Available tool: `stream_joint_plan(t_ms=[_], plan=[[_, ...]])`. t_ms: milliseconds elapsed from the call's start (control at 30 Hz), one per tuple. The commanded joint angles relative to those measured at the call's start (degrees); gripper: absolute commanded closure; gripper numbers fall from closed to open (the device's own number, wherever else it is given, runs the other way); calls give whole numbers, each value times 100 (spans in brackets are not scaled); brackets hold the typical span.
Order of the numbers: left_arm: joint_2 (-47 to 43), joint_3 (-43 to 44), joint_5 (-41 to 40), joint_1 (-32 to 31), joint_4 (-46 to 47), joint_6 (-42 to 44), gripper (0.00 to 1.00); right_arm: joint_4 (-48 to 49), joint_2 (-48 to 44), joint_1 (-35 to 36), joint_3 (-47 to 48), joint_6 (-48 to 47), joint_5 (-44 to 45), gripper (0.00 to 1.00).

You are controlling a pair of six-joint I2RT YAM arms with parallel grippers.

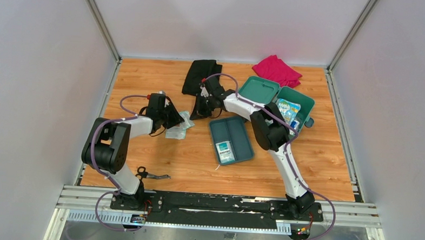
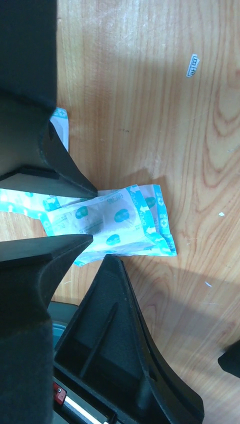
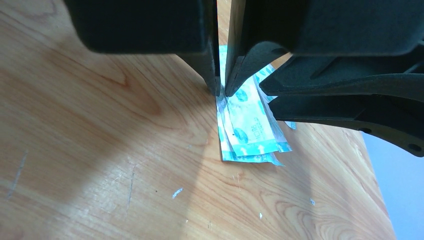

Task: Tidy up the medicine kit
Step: Pick up the medical item at the center of the board.

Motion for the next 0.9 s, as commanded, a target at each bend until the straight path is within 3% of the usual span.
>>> stream_joint_plan(t_ms=[0,233,400,567,867], plan=[[115,-133,-55,22,-233,95,64,-7,-3,-112,-241,9,17,86],[125,-117,-175,22,-315,143,72,33,-466,-195,-585,-98,254,79],[179,-94,-179,22,-348,161,73,105,-714,-261,-776,-127,367,64],[224,-73,-154,22,-353,180,73,109,-666,-287,-725,-82,219,55],[275,-45,-158,22,-397,249,78,68,-392,-282,-637,189,23,46]])
